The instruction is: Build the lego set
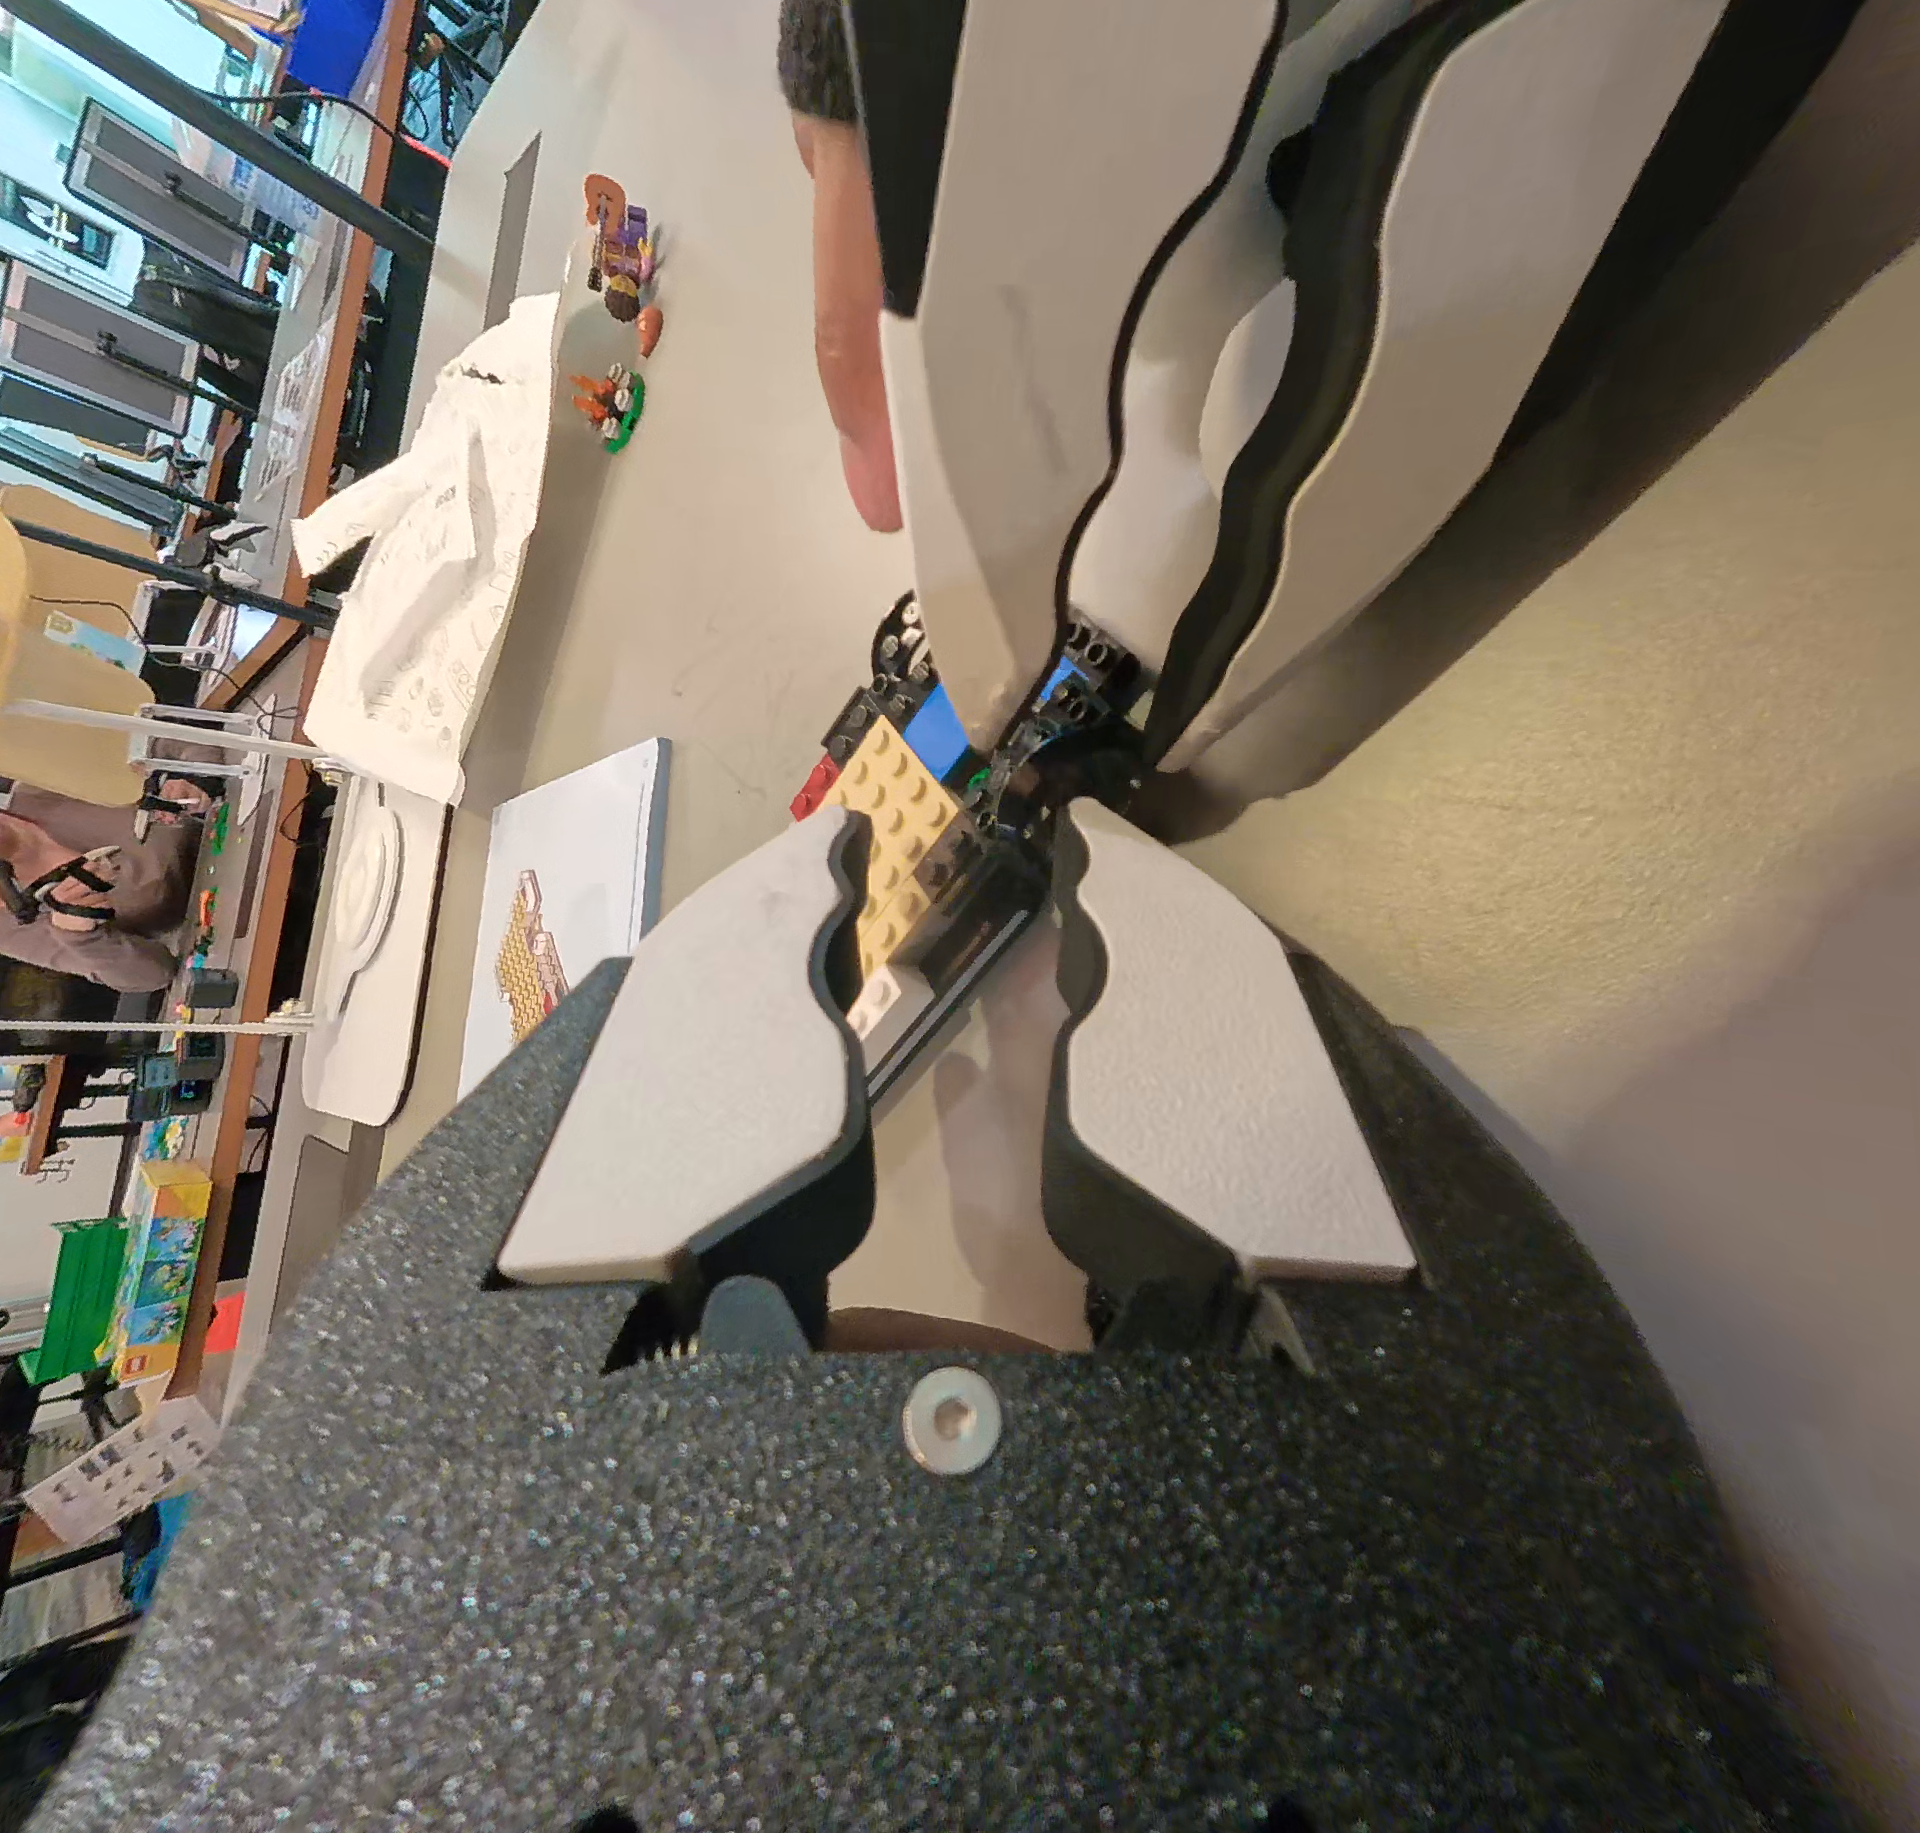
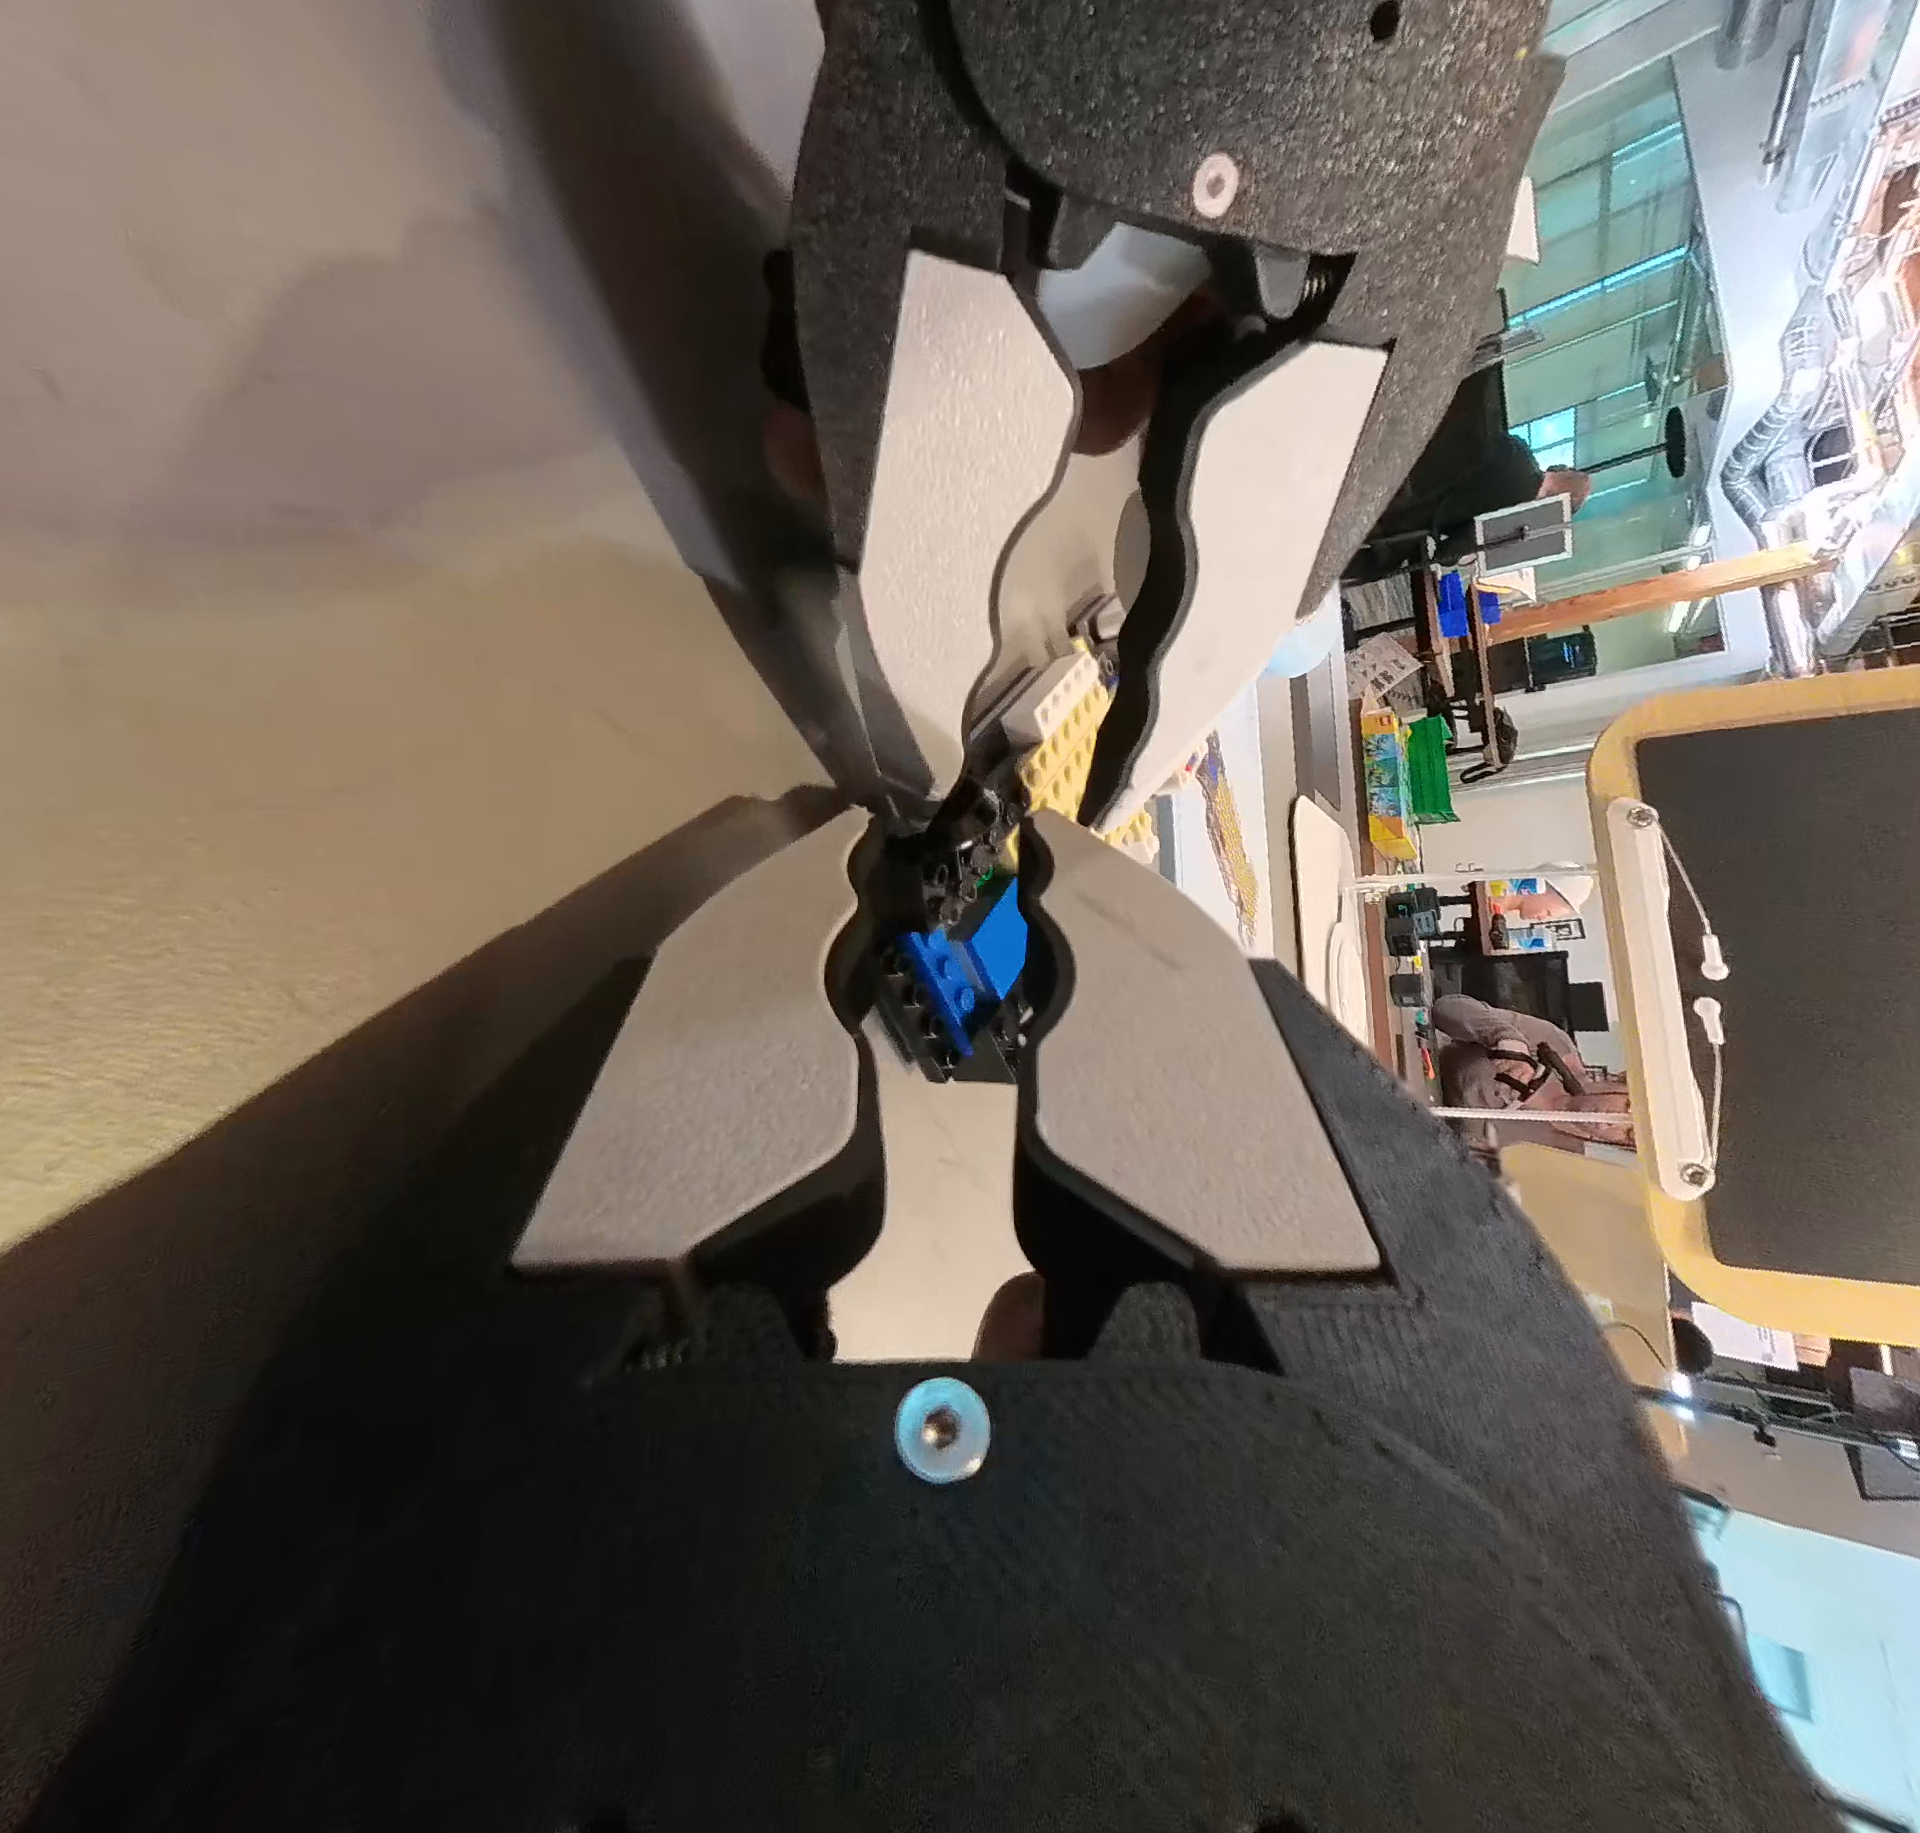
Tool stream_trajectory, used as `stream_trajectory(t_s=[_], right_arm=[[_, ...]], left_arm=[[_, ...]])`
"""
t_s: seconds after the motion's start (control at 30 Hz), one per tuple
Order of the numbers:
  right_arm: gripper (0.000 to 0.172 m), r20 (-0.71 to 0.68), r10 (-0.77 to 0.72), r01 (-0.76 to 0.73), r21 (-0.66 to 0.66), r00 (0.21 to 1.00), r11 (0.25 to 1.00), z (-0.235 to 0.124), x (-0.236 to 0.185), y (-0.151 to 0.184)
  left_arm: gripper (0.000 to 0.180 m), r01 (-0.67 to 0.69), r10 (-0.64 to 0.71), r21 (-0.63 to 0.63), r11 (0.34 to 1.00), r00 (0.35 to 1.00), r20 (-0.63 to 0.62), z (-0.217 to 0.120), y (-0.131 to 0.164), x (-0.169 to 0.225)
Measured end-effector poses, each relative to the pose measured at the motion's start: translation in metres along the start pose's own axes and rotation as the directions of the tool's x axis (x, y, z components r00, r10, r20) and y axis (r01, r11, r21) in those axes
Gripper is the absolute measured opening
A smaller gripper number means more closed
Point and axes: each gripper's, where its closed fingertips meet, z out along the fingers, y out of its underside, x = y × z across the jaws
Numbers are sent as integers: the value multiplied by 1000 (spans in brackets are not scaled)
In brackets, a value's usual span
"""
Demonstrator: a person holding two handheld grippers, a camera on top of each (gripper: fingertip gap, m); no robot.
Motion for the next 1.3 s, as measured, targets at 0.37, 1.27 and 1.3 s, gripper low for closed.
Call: stream_trajectory(t_s=[0.37,1.27,1.3], right_arm=[[26,107,209,-212,10,972,977,-13,15,19],[29,258,33,-81,180,966,980,15,21,60],[29,262,21,-73,192,965,979,14,20,59]], left_arm=[[26,-84,84,-14,996,996,19,6,-3,4],[12,-260,263,-42,965,956,132,4,2,5],[12,-259,262,-37,965,956,134,3,2,6]])
